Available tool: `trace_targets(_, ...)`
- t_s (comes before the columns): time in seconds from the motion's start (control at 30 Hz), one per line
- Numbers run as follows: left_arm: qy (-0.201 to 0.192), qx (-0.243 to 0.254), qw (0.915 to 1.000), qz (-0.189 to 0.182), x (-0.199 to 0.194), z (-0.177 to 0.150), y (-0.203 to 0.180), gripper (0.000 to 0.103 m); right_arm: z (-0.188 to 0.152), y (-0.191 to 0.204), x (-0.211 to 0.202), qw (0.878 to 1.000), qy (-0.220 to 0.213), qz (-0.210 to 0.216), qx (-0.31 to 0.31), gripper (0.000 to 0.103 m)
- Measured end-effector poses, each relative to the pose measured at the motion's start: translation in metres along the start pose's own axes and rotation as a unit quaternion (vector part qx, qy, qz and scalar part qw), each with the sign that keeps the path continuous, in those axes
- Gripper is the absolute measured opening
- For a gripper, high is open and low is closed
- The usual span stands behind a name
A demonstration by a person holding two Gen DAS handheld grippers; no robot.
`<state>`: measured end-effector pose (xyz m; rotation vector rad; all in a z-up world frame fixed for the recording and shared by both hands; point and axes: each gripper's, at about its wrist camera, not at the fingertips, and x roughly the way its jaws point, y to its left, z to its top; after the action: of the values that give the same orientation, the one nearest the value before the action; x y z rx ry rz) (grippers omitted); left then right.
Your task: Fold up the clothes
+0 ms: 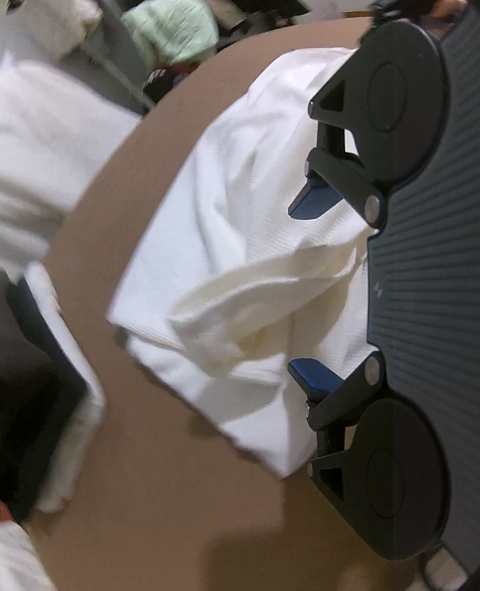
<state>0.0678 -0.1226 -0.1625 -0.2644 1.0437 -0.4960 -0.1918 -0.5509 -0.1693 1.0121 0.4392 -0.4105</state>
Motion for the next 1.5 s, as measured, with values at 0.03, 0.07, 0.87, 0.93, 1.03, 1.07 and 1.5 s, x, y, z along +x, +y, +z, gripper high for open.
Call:
trace_targets(0.03,0.009,-0.012,0.9999,-0.005,0.009,-0.003,-0.001,0.079,-0.002,-0.002,0.001,1.0,-0.001,0.001,0.0,0.071)
trace_targets(0.07,0.012,-0.013,0.9998,-0.002,0.017,-0.004,-0.004,0.073,-0.005,-0.002,0.001,1.0,-0.006,0.002,-0.005,0.071)
trace_targets(0.87,-0.002,0.013,0.9989,0.044,-0.006,-0.046,-0.018,0.003,-0.031,-0.004,-0.044,0.985,-0.031,-0.063,-0.157,0.006)
trace_targets(0.93,-0.009,0.012,0.999,0.042,-0.009,-0.044,-0.018,0.003,-0.029,-0.001,-0.045,0.982,-0.033,-0.072,-0.171,0.007)
trace_targets(1.03,-0.01,-0.001,0.9994,0.033,-0.012,-0.04,-0.013,0.003,-0.02,0.012,-0.051,0.972,-0.026,-0.129,-0.195,0.025)
trace_targets(1.07,-0.01,-0.002,0.9995,0.03,-0.015,-0.036,-0.01,0.003,-0.019,0.017,-0.057,0.963,-0.026,-0.173,-0.205,0.05)
trace_targets(1.5,-0.015,0.047,0.9929,-0.108,-0.001,0.018,-0.03,0.003,-0.054,0.141,-0.002,0.916,0.237,0.181,-0.268,0.062)
